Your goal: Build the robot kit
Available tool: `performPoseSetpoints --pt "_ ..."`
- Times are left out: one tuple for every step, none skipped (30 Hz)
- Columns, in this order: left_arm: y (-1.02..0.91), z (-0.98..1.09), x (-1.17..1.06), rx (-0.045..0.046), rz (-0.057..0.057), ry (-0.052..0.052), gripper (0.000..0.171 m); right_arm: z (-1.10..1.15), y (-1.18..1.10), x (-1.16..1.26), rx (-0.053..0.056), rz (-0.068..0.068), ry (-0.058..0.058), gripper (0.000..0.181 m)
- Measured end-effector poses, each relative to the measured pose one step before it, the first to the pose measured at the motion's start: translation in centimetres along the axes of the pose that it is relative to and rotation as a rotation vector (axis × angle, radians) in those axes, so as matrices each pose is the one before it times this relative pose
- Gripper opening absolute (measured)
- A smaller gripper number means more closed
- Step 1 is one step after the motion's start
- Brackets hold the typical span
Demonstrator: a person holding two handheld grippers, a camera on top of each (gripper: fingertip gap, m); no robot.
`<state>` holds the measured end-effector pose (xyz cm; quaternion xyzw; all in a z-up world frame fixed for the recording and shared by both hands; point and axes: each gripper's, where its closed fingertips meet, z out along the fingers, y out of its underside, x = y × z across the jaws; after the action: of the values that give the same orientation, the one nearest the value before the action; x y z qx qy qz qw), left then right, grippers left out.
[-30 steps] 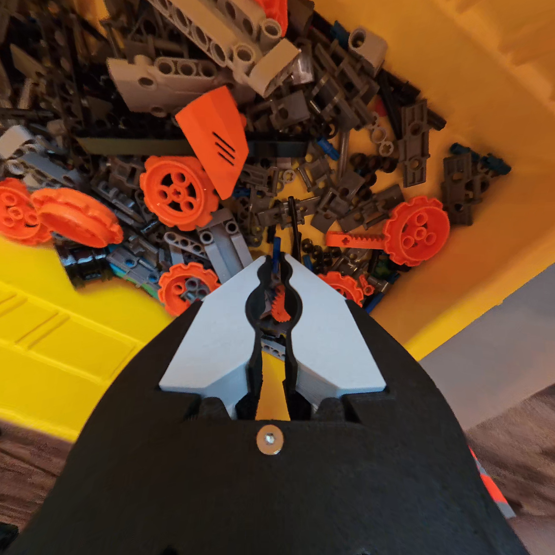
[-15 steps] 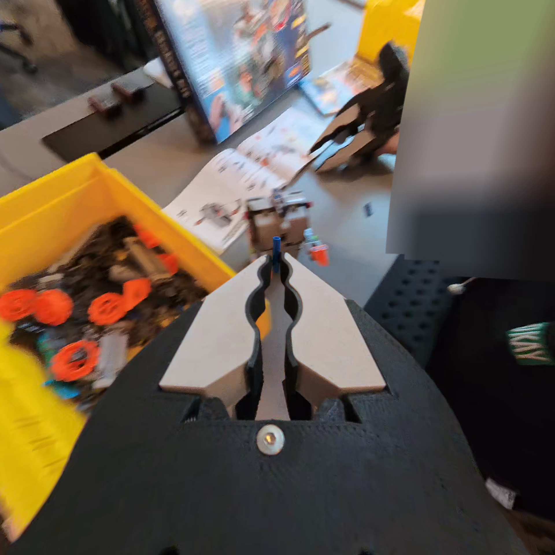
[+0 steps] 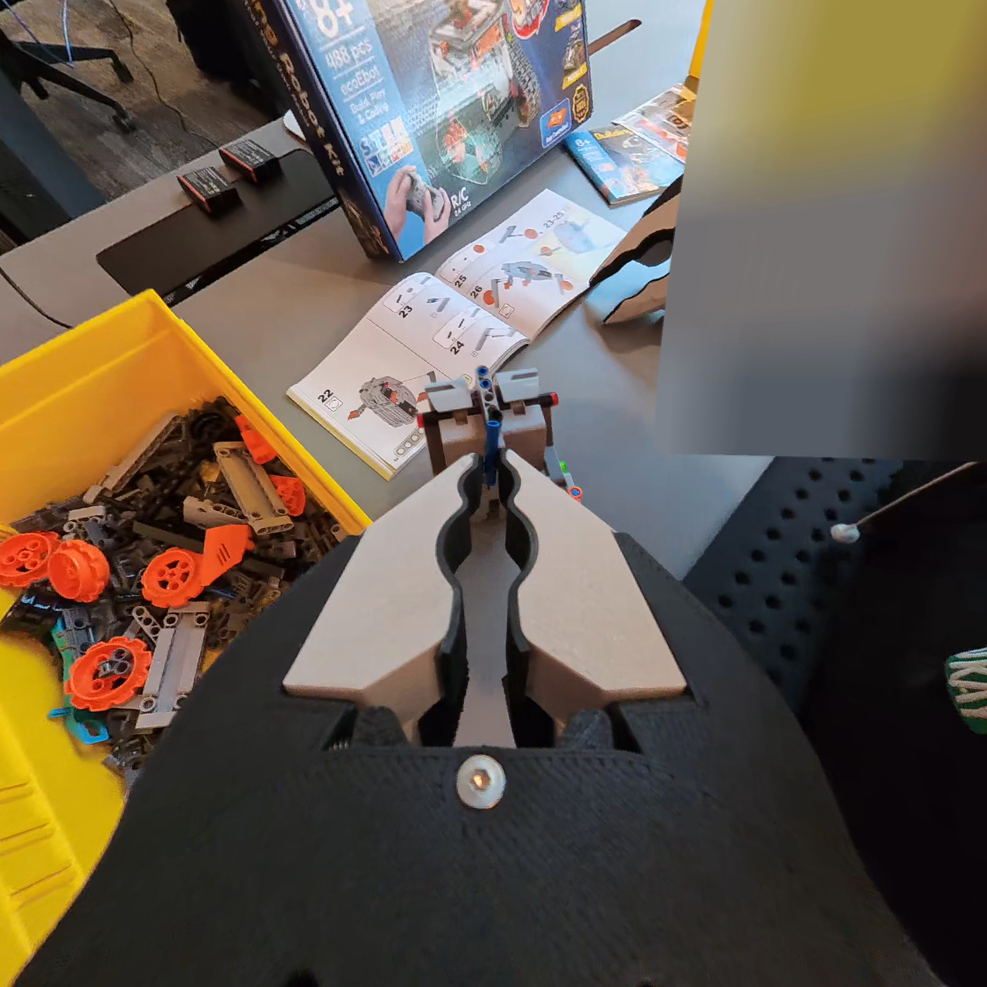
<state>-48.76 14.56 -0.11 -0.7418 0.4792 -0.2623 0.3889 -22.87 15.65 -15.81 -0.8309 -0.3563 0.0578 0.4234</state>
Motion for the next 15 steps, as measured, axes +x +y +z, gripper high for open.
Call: performPoseSetpoints --pt "-0.031 0.210 -0.220 -0.00871 -0.0096 -0.0022 0.003 0.039 0.013 -0.006 -0.0036 0.0093 -0.0039 0.037" --pt "-0.024 0.236 -0.149 -0.00797 -0.0102 -0.0001 0.003 0.051 0.005 0.021 -0.0005 0.0116 -0.0054 0.038" --pt "-0.017 0.261 0.049 -0.00974 -0.0114 0.0075 0.003 0.077 0.008 0.028 0.0028 0.0155 -0.0072 0.038" --pt "0.029 0.257 0.319 -0.01658 -0.0127 0.0193 0.003 0.066 -0.006 0.010 0.0045 0.0184 -0.0104 0.038" --pt "0.027 0.287 0.644 -0.02076 -0.0127 0.0323 0.003 0.043 0.002 0.054 0.0037 0.0139 -0.0051 0.038" --pt "-0.038 0.379 1.006 -0.02073 -0.0137 0.0450 0.003 0.007 0.001 0.212 0.0035 0.0060 0.0089 0.038" --pt "-0.092 0.548 1.298 -0.02008 -0.0148 0.0539 0.003 -0.027 0.014 0.231 -0.0014 -0.0005 0.0130 0.038" --pt "-0.107 0.712 1.391 -0.01994 -0.0117 0.0503 0.003 -0.047 0.037 0.194 -0.0065 -0.0041 0.0122 0.038" --pt "-0.183 0.837 1.281 -0.01207 -0.0038 0.0385 0.003 -0.084 0.063 0.197 -0.0091 -0.0071 0.0147 0.038" --pt "-0.232 0.932 1.169 -0.00421 0.0025 0.0310 0.003 -0.117 0.004 0.211 -0.0063 -0.0110 0.0165 0.039" --pt "-0.167 1.023 0.980 -0.00840 0.0028 0.0254 0.003 -0.147 -0.091 0.197 0.0016 -0.0104 0.0164 0.039" --pt "-0.107 1.092 0.705 -0.01196 -0.0004 0.0152 0.003 -0.148 -0.114 0.148 0.0050 -0.0040 0.0114 0.039" --pt "-0.067 1.165 0.409 -0.01408 -0.0071 0.0018 0.003 -0.120 -0.081 0.069 0.0041 0.0031 0.0036 0.039" --pt "-0.033 1.210 0.225 -0.01858 -0.0122 -0.0073 0.003 -0.093 -0.081 -0.010 0.0052 0.0070 -0.0017 0.039" --pt "0.043 1.260 -0.015 -0.02669 -0.0091 -0.0211 0.003 -0.076 -0.110 -0.045 0.0087 0.0081 -0.0042 0.039"
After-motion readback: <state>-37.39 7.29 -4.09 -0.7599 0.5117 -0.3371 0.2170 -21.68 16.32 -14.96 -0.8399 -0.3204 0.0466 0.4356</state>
